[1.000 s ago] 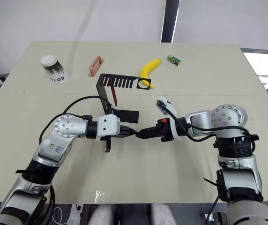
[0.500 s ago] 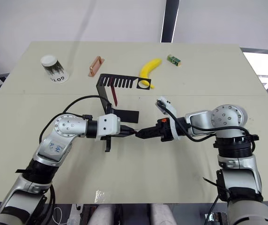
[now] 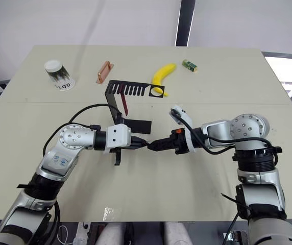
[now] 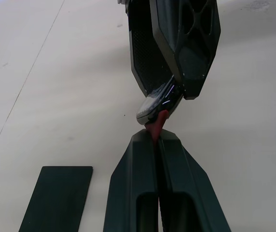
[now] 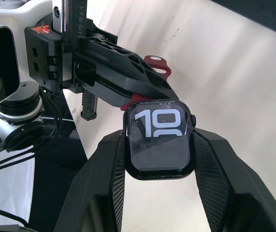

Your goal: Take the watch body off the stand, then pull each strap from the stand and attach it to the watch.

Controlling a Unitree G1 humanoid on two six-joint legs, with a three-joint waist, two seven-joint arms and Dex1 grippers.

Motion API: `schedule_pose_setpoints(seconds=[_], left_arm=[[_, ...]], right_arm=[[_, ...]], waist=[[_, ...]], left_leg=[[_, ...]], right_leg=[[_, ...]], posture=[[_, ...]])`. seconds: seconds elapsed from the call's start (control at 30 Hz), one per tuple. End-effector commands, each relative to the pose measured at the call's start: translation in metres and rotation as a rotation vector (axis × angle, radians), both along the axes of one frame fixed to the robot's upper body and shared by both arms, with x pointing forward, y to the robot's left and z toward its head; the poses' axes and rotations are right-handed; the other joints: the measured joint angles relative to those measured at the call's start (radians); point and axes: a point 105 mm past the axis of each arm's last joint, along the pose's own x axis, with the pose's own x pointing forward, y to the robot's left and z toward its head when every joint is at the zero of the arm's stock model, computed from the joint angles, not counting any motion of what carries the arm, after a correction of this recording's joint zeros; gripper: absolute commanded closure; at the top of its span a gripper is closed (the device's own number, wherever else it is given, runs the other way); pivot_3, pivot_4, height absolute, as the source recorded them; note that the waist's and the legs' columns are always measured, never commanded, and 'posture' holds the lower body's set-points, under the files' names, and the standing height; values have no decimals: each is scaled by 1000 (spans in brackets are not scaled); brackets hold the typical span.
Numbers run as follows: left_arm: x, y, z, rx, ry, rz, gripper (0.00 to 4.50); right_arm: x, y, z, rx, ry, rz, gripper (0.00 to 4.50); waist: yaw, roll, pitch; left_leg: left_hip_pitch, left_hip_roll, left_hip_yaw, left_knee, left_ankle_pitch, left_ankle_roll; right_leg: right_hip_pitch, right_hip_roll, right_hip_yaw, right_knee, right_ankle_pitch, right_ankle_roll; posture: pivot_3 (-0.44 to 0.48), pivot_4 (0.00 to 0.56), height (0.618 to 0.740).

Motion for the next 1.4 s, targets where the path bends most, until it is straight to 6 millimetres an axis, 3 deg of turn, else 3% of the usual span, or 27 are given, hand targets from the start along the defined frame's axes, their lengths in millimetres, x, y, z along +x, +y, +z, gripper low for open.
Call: schedule_pose_setpoints(seconds=[0.03,1.4], left_arm=[[-6,-20,21,-60,-80,-68,4500],[-9,-21,29,-88,-110,-80,4500]], right_arm=[[-19,23,13,65,-26,152,2971],[-7,14,7,38,-17,71,2971]], waist=[[0,0,0],[0,0,0]], left_leg=[[0,0,0,0,0,0],[0,0,0,0,0,0]], right_leg=[[0,0,0,0,0,0],[0,0,0,0,0,0]], posture=[[0,150,740],[0,150,740]])
